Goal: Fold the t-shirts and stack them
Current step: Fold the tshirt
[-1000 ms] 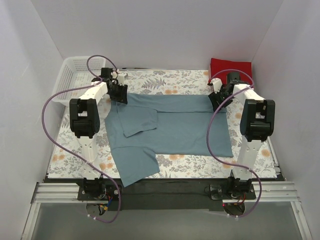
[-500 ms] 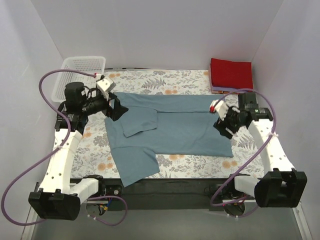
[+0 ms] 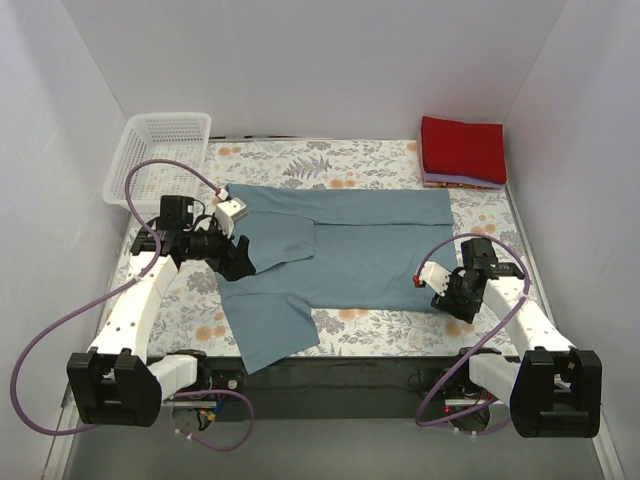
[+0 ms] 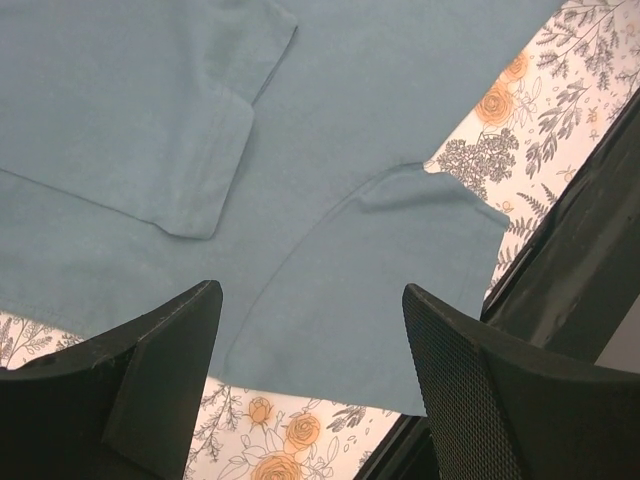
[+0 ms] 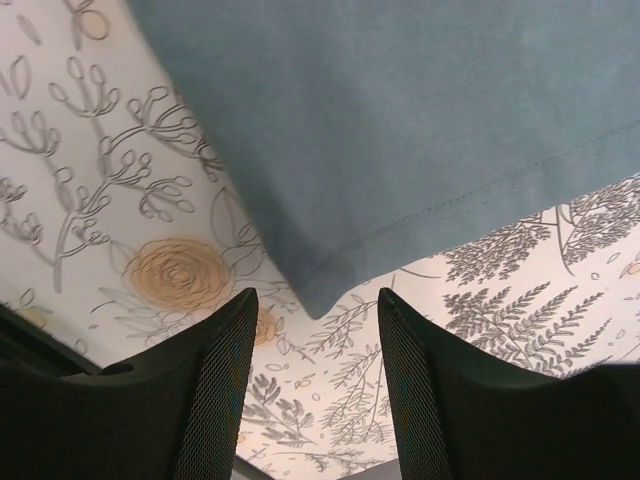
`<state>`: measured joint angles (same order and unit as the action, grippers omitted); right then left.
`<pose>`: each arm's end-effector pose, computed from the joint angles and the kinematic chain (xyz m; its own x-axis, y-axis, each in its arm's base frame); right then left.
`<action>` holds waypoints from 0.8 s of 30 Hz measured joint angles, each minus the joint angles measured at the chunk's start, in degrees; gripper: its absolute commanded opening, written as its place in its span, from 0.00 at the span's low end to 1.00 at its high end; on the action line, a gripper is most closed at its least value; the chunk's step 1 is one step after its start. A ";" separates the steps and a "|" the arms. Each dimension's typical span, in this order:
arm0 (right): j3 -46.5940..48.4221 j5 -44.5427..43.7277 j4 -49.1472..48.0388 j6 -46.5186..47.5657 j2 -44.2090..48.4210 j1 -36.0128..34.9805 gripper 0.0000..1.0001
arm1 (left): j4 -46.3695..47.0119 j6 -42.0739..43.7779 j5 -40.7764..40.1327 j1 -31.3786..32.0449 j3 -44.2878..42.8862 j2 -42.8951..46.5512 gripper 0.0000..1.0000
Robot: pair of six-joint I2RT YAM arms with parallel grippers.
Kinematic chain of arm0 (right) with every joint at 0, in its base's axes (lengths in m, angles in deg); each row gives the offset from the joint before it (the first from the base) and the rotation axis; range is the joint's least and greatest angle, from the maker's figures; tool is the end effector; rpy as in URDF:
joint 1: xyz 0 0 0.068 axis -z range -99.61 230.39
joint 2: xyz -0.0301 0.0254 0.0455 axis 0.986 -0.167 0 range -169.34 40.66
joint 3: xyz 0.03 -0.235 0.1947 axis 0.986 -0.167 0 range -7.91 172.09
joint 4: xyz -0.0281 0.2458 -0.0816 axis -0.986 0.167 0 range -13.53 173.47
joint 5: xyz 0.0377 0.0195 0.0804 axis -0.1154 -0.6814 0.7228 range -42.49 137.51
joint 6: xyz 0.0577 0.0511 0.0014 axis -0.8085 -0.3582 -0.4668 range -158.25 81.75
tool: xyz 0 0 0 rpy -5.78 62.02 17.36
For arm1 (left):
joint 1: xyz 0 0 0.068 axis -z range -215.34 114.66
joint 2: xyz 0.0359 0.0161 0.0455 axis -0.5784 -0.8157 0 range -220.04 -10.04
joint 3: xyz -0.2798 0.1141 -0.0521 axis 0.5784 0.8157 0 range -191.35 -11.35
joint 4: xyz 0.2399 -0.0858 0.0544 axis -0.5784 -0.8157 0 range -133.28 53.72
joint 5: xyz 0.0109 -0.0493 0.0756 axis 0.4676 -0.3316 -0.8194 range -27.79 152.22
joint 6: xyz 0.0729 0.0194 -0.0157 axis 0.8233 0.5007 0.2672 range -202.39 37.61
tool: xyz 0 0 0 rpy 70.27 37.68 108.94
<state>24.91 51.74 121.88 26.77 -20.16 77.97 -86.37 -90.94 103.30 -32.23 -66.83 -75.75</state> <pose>0.1574 0.0115 0.1791 -0.3472 -0.9194 -0.1846 -0.8946 0.3838 -0.2288 0.2063 -0.0543 0.2944 -0.9122 -0.0627 -0.4048 0.2328 0.7338 -0.6383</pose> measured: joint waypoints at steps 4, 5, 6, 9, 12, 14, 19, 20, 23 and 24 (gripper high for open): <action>-1.49 -1.09 -3.80 0.33 -0.42 -0.37 0.58 | -0.26 0.50 -0.76 0.00 1.86 1.33 0.72; -1.77 -1.18 -4.39 0.35 -0.42 -0.48 0.58 | -0.42 0.68 -0.87 0.00 2.12 1.33 0.72; -1.92 -1.33 -4.70 0.37 -0.42 -0.66 0.58 | -0.59 0.92 -1.05 0.00 2.38 1.33 0.72; -1.97 -1.31 -5.73 0.44 -0.39 -1.16 0.52 | -1.44 1.64 -1.49 0.00 2.64 1.31 0.72; -3.10 -1.42 -7.30 0.85 -0.28 -1.90 0.37 | -2.14 2.49 -1.62 0.00 2.75 1.31 0.70; -4.22 -1.62 -8.02 1.01 -0.26 -2.58 0.29 | -2.91 4.22 -1.60 0.13 3.34 1.31 0.69; -4.57 -2.34 -8.70 1.01 -0.31 -3.45 0.01 | -8.52 11.74 -3.93 3.87 6.82 2.82 0.51; -4.50 -2.60 -8.96 0.79 -0.55 -3.52 0.01 | -10.01 13.33 -5.05 5.84 8.00 3.82 0.47; -3.80 -2.80 -8.98 0.26 -1.62 -3.65 0.01 | -12.57 15.85 -8.72 13.07 10.88 6.05 0.38; -3.37 -2.78 -8.70 0.00 -2.05 -3.65 0.01 | -12.76 16.22 -9.94 16.06 12.22 6.49 0.37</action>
<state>21.55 48.96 113.18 26.77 -22.21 74.32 -99.13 -74.72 93.35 -16.16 -54.62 -69.26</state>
